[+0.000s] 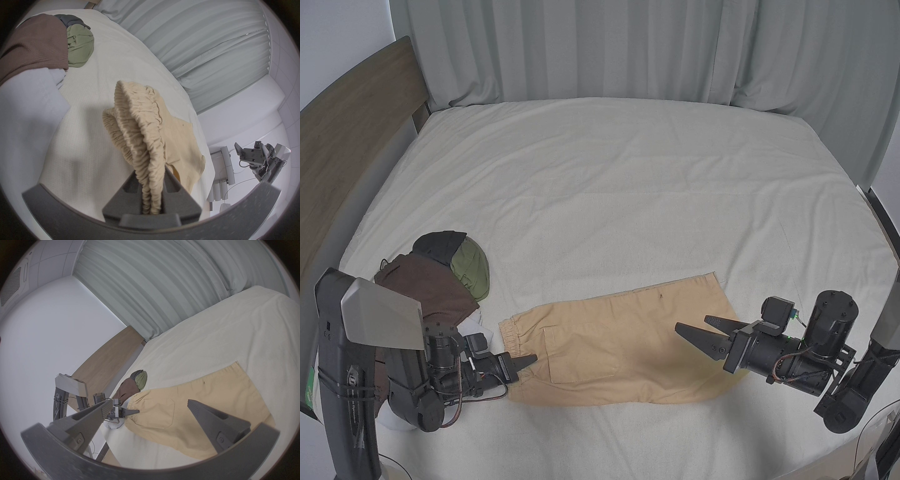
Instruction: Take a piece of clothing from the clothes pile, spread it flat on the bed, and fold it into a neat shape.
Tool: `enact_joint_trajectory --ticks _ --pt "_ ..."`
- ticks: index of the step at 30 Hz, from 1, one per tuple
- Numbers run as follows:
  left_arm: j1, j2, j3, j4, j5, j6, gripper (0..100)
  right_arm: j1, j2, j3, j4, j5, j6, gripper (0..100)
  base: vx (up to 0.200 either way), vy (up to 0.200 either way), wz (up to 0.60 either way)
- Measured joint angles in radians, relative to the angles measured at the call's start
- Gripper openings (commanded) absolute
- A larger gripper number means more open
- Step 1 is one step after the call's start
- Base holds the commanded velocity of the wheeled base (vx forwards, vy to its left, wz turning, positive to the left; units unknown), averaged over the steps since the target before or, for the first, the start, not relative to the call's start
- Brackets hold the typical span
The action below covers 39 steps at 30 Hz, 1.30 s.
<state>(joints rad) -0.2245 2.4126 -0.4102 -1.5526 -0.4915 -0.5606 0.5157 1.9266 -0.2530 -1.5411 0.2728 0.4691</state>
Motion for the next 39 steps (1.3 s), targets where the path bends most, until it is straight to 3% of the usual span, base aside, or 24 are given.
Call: enact_joint_trajectory --ticks 6,11,21,39 --pt "0.019 -0.015 0.014 0.000 -0.028 0.003 0 0.000 0.000 0.001 0.000 0.000 0.000 100 0.000 0.000 0.00" --pt "0.049 -0.042 0.041 0.000 -0.112 0.004 0 0.000 0.000 0.001 0.000 0.000 0.000 100 0.000 0.000 0.00" --pt "0.117 -0.100 0.085 0.000 -0.197 0.008 0 0.001 0.000 0.002 0.000 0.000 0.000 100 0.000 0.000 0.00" --pt "0.257 -0.160 0.166 0.000 -0.360 0.119 0 -0.001 0.000 0.004 0.000 0.000 0.000 100 0.000 0.000 0.00"
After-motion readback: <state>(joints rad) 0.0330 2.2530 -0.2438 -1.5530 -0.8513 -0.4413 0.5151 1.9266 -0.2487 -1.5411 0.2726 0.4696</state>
